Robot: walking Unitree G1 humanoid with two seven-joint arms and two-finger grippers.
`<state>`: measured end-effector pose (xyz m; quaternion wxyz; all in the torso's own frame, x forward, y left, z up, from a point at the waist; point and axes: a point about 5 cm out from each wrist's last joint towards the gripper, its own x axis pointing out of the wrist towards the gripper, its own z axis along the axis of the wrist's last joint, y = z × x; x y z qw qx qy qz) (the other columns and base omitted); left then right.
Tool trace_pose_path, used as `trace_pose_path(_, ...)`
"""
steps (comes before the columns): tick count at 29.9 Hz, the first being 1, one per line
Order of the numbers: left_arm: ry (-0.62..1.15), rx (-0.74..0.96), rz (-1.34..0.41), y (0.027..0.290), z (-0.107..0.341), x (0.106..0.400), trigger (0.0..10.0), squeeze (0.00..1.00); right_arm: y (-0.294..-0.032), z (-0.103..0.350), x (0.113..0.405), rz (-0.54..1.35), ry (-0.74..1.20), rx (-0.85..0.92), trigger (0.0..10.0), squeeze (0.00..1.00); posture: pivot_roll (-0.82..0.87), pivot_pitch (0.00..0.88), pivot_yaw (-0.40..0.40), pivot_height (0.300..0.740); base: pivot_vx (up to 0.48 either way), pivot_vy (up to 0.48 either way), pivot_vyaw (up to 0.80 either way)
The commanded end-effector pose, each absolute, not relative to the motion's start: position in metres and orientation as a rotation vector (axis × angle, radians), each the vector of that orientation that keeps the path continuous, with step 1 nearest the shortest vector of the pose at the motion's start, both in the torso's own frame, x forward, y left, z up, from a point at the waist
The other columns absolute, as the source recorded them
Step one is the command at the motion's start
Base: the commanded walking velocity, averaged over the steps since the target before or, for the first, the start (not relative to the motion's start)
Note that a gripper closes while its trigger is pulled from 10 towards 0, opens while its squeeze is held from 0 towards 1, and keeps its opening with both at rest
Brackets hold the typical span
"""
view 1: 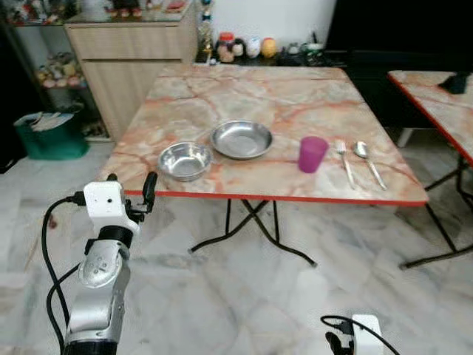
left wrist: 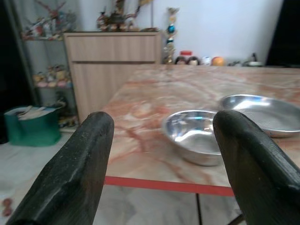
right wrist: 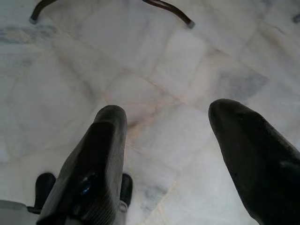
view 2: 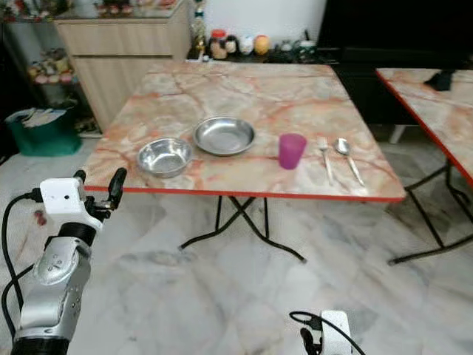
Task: Setting the table
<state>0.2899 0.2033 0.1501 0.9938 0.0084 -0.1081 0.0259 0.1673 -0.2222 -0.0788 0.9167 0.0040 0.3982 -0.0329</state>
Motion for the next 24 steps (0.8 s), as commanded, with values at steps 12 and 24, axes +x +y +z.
trace_pose_path(12,-0.239,0.016,0.039,0.203,0.158,0.292,10.0,0.00,-0.216,-0.085,0.160,-0.081,0.873,0.038,10.0,0.00,0.02,0.000,-0.005,0.740,0.284,0.000,-0.21)
trace_pose_path(24,-0.241,0.021,0.034,0.204,0.161,0.293,10.0,0.00,-0.212,-0.087,0.159,-0.078,0.887,0.043,10.0,0.00,0.02,0.000,0.001,0.740,0.287,0.000,0.00)
